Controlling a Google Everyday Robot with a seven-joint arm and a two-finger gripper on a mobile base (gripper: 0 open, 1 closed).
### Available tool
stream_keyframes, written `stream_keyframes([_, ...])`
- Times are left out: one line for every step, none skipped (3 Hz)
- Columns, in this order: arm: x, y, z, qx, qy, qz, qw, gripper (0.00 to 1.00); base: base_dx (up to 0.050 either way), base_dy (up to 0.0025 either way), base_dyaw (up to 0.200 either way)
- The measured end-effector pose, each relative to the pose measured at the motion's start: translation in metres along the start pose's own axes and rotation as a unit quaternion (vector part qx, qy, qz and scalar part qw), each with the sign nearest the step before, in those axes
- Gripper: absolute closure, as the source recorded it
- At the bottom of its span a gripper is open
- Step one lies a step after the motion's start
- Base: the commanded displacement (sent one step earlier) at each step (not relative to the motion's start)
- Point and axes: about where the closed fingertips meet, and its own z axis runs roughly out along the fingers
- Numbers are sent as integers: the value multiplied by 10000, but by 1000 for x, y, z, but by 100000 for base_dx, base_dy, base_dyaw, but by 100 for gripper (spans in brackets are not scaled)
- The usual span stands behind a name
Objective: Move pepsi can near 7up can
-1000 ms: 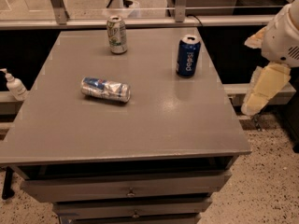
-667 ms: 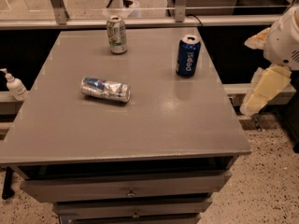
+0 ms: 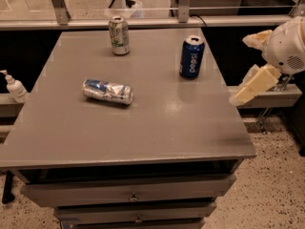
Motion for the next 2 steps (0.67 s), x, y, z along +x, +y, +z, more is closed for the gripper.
stream_keyframes([-2,-21,16,194,-392,151,9989,0,0,0,0])
stream_keyframes([4,-40,36,334,-640,411,9965,0,0,0,0])
